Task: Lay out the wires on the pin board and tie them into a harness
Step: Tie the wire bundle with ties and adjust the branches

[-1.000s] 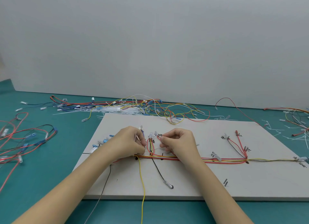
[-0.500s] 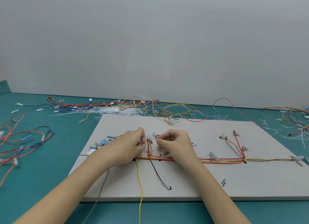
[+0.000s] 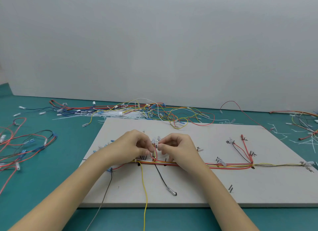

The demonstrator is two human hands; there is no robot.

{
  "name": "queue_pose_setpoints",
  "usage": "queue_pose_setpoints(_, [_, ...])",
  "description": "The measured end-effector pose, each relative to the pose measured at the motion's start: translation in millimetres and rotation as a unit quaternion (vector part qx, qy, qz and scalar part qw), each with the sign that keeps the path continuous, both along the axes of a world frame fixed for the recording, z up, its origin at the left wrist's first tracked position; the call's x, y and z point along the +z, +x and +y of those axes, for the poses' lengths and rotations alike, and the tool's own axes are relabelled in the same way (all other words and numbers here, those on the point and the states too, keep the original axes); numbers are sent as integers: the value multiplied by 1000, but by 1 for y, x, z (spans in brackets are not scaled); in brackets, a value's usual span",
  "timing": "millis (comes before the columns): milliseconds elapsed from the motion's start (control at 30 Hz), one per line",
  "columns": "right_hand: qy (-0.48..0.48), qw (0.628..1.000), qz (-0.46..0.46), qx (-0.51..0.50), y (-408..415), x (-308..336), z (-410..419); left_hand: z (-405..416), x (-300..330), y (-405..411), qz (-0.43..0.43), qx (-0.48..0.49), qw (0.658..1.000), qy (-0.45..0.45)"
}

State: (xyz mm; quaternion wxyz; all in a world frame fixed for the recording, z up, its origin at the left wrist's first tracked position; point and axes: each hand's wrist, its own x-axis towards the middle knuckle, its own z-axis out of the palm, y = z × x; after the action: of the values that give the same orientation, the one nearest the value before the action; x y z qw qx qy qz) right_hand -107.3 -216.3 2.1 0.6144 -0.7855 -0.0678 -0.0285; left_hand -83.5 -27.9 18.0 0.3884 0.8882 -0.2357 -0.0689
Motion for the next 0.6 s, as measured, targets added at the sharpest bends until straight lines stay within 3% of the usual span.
queue_pose_setpoints(233, [-20, 998, 15, 62, 0, -2, 0, -3, 4, -3, 18, -13, 1000, 20])
queue_pose_setpoints(600, [-40, 997, 2, 60, -2, 1, -1, -6, 6, -5, 12, 1, 998, 54])
